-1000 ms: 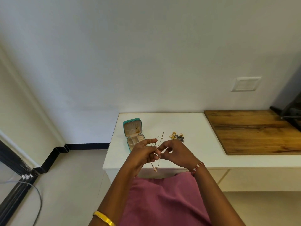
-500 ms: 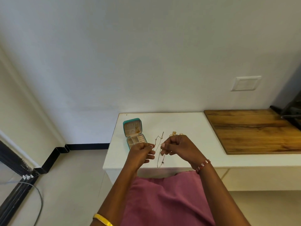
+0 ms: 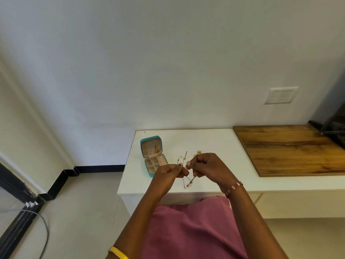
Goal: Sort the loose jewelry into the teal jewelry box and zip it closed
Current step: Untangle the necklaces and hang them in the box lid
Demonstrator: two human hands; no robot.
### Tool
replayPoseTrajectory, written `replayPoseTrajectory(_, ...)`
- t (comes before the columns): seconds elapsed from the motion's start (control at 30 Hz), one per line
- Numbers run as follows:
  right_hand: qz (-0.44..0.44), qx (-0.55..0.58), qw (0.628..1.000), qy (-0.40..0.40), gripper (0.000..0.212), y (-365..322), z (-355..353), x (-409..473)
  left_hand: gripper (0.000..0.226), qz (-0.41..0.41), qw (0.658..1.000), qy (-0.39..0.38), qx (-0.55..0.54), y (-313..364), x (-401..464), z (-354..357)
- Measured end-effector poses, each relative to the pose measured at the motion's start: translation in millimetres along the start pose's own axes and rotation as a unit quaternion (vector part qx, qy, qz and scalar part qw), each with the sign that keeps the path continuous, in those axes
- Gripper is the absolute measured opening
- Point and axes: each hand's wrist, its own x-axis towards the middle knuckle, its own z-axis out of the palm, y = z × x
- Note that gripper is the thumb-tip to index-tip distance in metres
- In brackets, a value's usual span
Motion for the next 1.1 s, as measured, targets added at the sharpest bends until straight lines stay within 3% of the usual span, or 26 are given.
replayPoseTrajectory(0.2, 0.020, 0.019, 1.000, -0.004, 0.024, 6, -2, -1, 0.035, -0.029, 0.988, 0.021, -0.150, -6, 3, -4)
replayPoseTrajectory(0.37, 0.029, 0.049, 0.998, -0.003, 0.028, 9, -3, 0, 0.029, -0.042, 0.924, 0.017, -0.381, -5, 6, -6)
replayPoseTrajectory(0.47, 0.040, 0.078, 0.996, 0.000, 0.029, 13, -3, 1, 0.027, -0.051, 0.885, 0.020, -0.463, -7, 9, -9)
replayPoseTrajectory(0.63, 0.051, 0.147, 0.988, 0.004, 0.022, 17, -3, 2, 0.022, -0.064, 0.885, 0.018, -0.460, -11, 10, -8)
replayPoseTrajectory(0.83, 0.052, 0.249, 0.966, -0.047, 0.019, 20, 0, 2, 0.018, -0.071, 0.896, 0.023, -0.439, -21, 13, -10)
replayPoseTrajectory(1.1, 0.021, 0.197, 0.980, -0.024, 0.011, 21, 11, 13, 0.020, -0.065, 0.945, 0.074, -0.311, -31, 17, -16)
